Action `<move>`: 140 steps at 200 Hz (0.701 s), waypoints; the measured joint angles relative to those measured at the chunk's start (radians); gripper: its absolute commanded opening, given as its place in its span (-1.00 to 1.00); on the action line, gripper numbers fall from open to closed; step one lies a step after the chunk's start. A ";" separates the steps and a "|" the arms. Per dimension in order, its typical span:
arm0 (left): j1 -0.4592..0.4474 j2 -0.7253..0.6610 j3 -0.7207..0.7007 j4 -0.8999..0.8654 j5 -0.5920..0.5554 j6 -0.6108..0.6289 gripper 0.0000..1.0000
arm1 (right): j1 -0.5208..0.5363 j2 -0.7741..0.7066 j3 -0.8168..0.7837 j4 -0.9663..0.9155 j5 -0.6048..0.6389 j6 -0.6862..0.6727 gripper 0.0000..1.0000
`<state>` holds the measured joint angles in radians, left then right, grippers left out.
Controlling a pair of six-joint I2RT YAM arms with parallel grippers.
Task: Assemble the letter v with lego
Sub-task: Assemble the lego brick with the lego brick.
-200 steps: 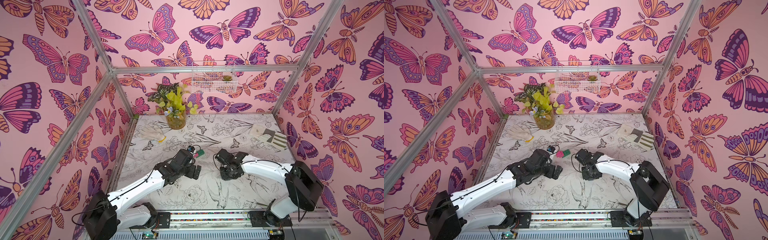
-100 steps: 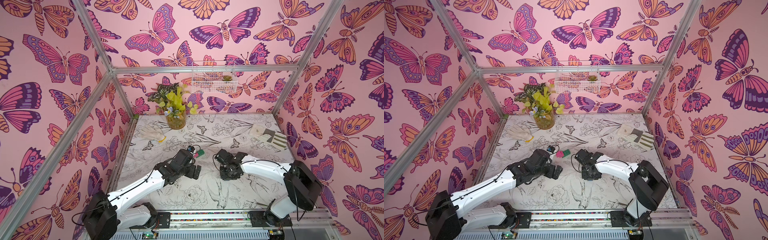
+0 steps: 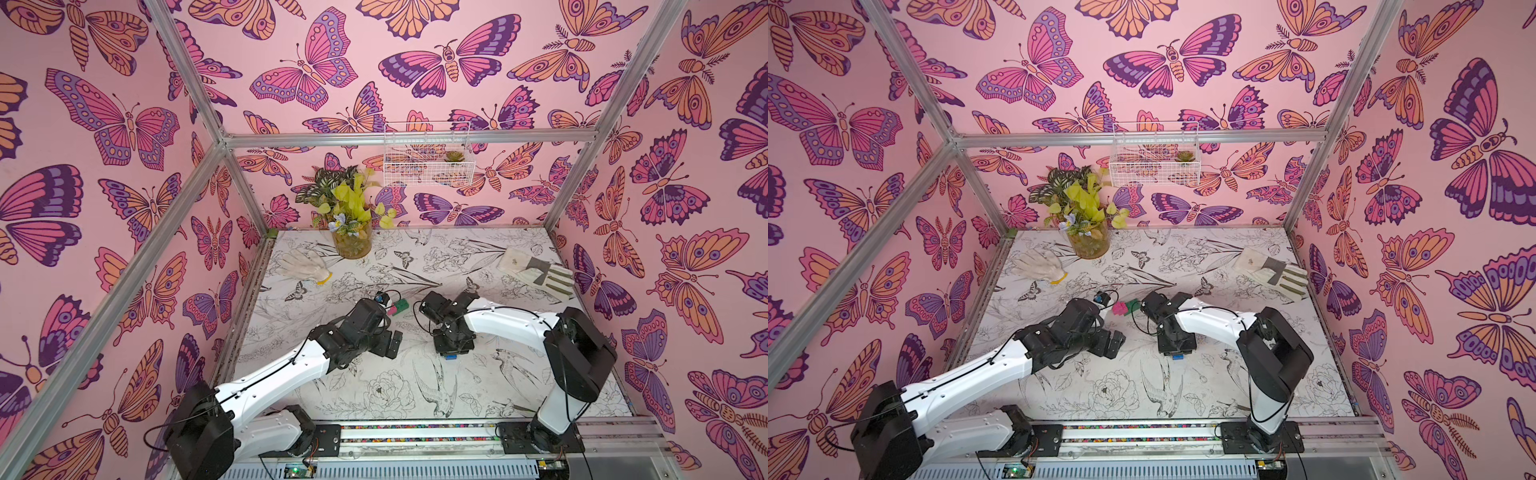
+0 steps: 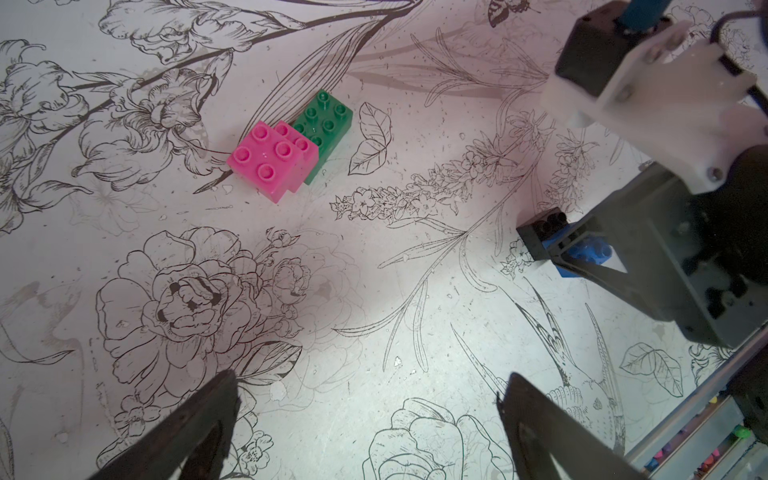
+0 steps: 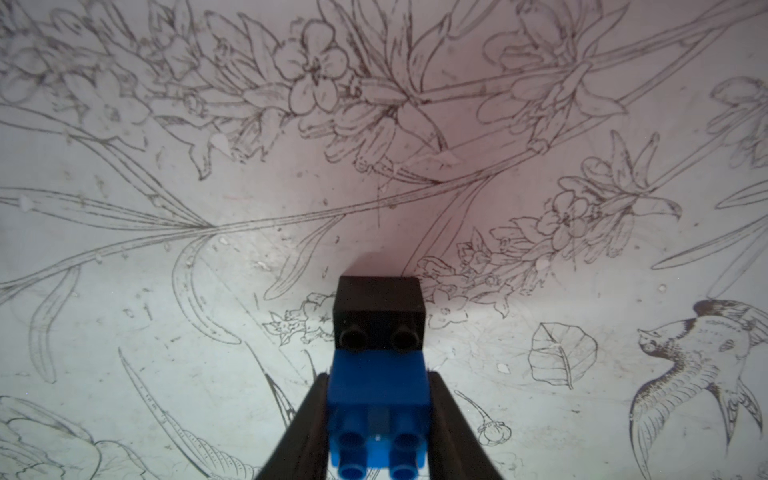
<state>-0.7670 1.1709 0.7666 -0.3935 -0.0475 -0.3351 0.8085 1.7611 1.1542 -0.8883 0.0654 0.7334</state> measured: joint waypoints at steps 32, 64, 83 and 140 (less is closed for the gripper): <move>0.000 -0.006 -0.010 0.000 0.000 0.000 1.00 | 0.000 0.018 0.018 -0.019 -0.003 -0.015 -0.95; 0.000 -0.011 -0.014 0.000 0.000 0.000 1.00 | 0.000 0.018 0.016 -0.018 -0.002 -0.024 -0.94; 0.000 -0.011 -0.014 0.000 0.000 0.000 1.00 | 0.000 0.002 -0.003 0.002 0.002 -0.024 -0.89; 0.000 -0.011 -0.014 0.000 0.000 0.000 1.00 | 0.002 -0.035 -0.043 0.047 0.015 -0.023 -0.14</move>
<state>-0.7670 1.1603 0.7521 -0.3935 -0.0479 -0.3355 0.8101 1.7256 1.1114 -0.8417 0.0803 0.7105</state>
